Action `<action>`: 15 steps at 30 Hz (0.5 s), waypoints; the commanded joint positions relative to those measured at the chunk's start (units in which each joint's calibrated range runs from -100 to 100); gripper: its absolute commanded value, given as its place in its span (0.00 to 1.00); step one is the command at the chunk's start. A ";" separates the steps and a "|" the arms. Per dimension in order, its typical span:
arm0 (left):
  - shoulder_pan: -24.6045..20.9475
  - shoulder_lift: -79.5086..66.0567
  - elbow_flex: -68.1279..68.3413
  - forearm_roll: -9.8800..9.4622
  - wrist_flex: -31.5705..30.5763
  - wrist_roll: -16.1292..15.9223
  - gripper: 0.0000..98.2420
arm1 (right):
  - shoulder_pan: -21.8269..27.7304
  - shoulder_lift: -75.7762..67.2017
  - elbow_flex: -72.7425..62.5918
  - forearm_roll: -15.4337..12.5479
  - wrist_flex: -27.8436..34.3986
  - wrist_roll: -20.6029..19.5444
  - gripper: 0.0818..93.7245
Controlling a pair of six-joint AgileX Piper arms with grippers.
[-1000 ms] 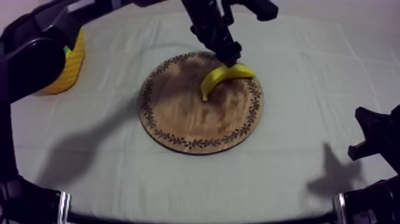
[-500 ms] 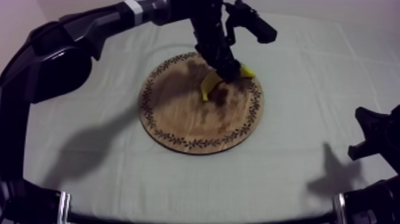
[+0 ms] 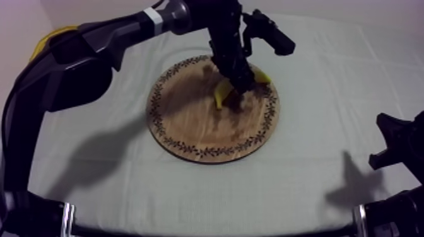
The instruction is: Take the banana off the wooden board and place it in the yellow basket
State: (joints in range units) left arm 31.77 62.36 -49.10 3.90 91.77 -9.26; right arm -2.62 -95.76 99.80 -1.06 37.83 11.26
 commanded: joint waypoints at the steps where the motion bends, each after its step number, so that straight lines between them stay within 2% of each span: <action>1: 0.04 0.86 -1.87 0.02 1.32 0.01 0.49 | 0.02 0.00 -0.02 0.01 -0.01 0.00 0.00; 9: 0.53 2.99 -7.81 -0.04 5.18 0.66 0.27 | 0.02 0.00 -0.02 0.01 -0.01 0.00 0.00; 15: 0.47 -1.60 -6.86 -0.95 6.55 2.45 0.20 | 0.02 0.00 -0.02 0.01 -0.01 0.00 0.00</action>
State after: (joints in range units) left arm 32.36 62.62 -56.64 3.08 98.38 -7.32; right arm -2.59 -95.76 99.80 -1.06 37.83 11.26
